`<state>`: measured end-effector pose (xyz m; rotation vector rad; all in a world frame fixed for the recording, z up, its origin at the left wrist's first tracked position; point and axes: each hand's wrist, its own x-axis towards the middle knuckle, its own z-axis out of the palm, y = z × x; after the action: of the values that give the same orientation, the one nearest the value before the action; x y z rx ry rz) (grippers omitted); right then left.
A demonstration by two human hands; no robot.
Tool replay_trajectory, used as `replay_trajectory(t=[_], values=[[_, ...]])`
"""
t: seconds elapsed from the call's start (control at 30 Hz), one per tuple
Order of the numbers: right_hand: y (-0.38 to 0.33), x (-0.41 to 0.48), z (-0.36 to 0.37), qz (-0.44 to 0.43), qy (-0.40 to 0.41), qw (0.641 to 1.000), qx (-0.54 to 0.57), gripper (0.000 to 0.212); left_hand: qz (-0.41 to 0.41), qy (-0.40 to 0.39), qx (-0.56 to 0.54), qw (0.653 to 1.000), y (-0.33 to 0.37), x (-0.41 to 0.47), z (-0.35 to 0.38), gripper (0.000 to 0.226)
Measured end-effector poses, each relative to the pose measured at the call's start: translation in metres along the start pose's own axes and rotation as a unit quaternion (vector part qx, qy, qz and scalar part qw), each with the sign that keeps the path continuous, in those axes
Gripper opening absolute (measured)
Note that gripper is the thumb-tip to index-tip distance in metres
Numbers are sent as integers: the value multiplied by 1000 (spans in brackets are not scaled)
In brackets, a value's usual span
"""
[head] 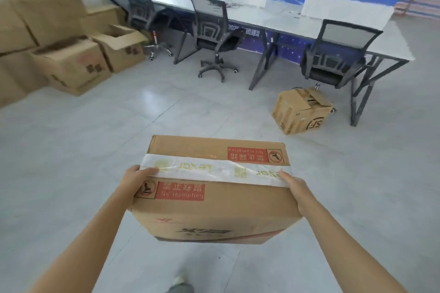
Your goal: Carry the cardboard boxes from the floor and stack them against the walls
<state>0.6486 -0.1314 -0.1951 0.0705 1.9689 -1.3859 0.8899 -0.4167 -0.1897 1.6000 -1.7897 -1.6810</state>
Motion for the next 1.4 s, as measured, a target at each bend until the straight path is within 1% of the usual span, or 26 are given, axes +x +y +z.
replay_trajectory(t=[0.13,0.3,0.4,0.5,0.6,0.67,0.8,0.9,0.93,1.03,1.1,1.23,1.3,1.4], values=[[-21,21,41,-10,-74,996,-52,22,-46,62,-26,997,-24,-9,-36,35],[-54,43,121,-38,-147,983,-105,29,-64,150,-59,985,-38,-5,-93,33],[-76,50,169,-62,-174,974,-133,30,-62,184,-85,977,-41,10,-126,32],[-103,61,211,-89,-183,967,-156,32,-48,200,-114,972,-37,33,-153,30],[-133,72,251,-115,-182,960,-179,40,-39,206,-137,968,-29,59,-179,33],[-150,80,277,-124,-180,959,-181,41,-29,205,-146,967,-20,77,-197,30],[-170,88,327,-140,-183,957,-178,33,-19,215,-158,964,-12,106,-232,28],[-177,95,361,-148,-194,953,-178,15,-19,225,-172,959,-14,123,-255,25],[-180,99,373,-149,-199,951,-183,14,-19,226,-179,957,-14,127,-262,23],[-189,112,417,-143,-211,946,-201,22,-34,245,-198,948,-19,144,-286,20],[-195,122,452,-136,-228,941,-208,19,-51,257,-206,943,-25,157,-305,23],[-214,146,530,-131,-277,926,-219,11,-88,280,-206,934,-27,193,-352,35],[-227,164,576,-128,-299,919,-221,14,-94,298,-200,929,-23,218,-381,38],[-255,188,651,-129,-322,910,-227,32,-94,326,-198,920,-5,252,-424,42]])
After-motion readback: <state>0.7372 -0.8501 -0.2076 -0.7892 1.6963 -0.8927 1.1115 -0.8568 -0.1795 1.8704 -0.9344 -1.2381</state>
